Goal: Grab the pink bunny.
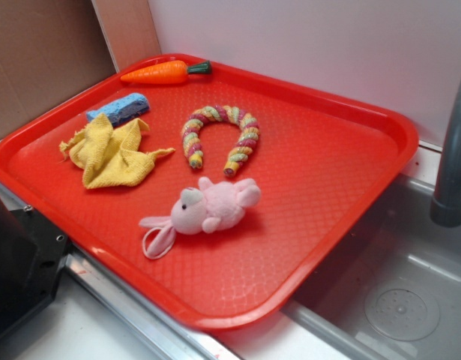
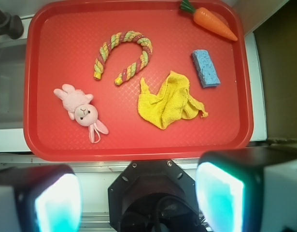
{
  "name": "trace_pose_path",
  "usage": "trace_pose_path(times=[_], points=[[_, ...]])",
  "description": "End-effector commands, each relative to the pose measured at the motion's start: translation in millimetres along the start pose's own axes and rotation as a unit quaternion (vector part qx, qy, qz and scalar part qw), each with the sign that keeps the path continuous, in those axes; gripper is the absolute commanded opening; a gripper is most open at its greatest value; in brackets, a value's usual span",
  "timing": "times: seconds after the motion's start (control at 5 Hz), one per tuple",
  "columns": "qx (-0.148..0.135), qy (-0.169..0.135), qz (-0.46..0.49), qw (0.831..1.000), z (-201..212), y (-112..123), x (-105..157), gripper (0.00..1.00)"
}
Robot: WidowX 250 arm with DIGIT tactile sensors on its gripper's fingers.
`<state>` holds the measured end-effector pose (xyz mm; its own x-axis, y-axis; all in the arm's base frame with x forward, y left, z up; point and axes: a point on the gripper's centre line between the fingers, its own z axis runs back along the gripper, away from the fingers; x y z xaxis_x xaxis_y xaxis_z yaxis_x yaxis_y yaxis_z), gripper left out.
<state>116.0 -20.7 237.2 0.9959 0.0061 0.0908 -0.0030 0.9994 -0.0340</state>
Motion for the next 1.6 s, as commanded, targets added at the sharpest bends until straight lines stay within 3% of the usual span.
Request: trace_pose_path(times=[0.0, 0.2, 0.6, 0.8, 1.2, 1.4], points=[[0.000, 0.000, 0.000, 1.000, 0, 0, 0, 1.00], [-0.005, -0.017, -0.052, 0.998, -6, -4, 7, 1.00], [-0.057, -0.060, -0.153, 0.985, -36, -33, 20, 1.00], [-0.073, -0.051, -0.192, 0.977, -57, -48, 30, 1.00], [-0.070, -0.026, -0.223, 0.972, -105, -77, 40, 1.00], [-0.049, -0.011, -0.237, 0.970, -126, -88, 38, 1.00]])
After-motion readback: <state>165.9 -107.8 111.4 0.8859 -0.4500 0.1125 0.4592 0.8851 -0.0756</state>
